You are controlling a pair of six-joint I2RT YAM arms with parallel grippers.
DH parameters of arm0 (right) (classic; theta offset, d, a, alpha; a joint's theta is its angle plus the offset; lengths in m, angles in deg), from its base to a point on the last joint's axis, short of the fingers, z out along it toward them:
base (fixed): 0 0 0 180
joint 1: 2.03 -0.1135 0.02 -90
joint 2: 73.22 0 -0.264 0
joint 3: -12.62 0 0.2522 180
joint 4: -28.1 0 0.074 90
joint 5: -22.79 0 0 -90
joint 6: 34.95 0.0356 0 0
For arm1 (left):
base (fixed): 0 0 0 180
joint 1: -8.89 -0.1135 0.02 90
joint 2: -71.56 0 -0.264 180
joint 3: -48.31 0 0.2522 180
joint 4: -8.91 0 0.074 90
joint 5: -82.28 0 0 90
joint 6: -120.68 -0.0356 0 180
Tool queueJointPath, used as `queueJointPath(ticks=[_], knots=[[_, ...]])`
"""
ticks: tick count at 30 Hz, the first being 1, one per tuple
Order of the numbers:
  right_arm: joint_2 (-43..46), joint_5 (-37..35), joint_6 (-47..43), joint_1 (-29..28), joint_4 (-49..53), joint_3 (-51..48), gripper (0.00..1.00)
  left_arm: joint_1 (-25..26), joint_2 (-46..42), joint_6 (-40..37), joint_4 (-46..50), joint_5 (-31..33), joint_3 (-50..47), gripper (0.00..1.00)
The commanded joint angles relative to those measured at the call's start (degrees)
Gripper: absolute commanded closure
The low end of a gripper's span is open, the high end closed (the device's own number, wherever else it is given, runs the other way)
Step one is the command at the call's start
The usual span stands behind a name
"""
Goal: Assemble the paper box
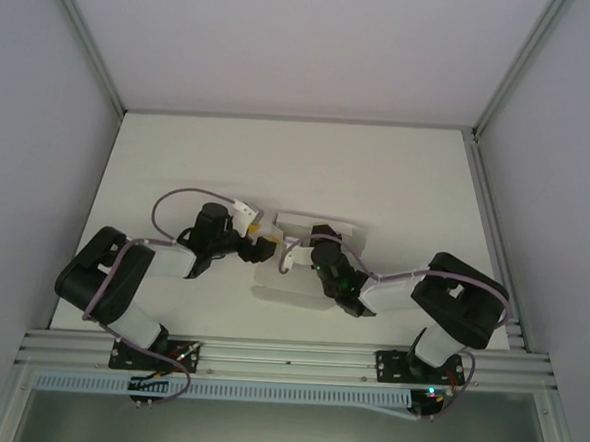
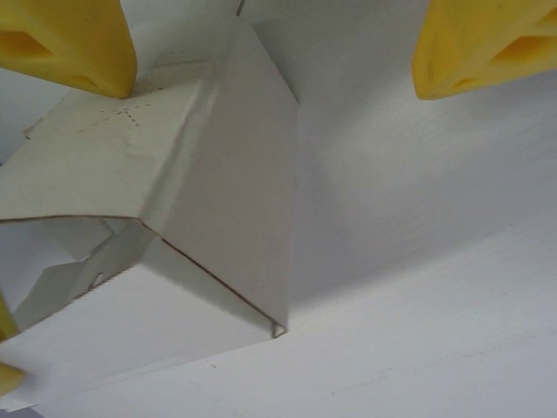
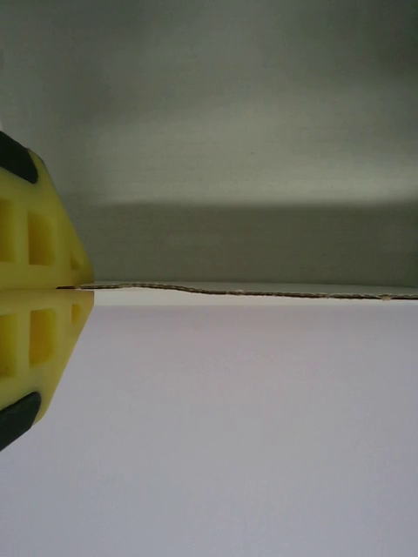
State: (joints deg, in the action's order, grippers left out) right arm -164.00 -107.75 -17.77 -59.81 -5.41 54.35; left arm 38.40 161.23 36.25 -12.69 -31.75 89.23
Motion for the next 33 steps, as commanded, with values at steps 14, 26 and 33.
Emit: queueJointPath(ticks=[14,26,33], knots=[[3.18,2.99,7.22,-1.11,11.15,1.09,1.0,4.87,3.9,-0.32,0.49,13.81,6.68,0.38],[3.67,5.0,12.65,-1.1,16.48,2.12,1.0,5.83,8.84,2.96,-0.65,18.98,10.41,0.52],[4.16,4.89,14.48,-1.15,18.04,2.45,1.0,6.48,10.9,3.38,1.26,31.15,10.85,0.75]])
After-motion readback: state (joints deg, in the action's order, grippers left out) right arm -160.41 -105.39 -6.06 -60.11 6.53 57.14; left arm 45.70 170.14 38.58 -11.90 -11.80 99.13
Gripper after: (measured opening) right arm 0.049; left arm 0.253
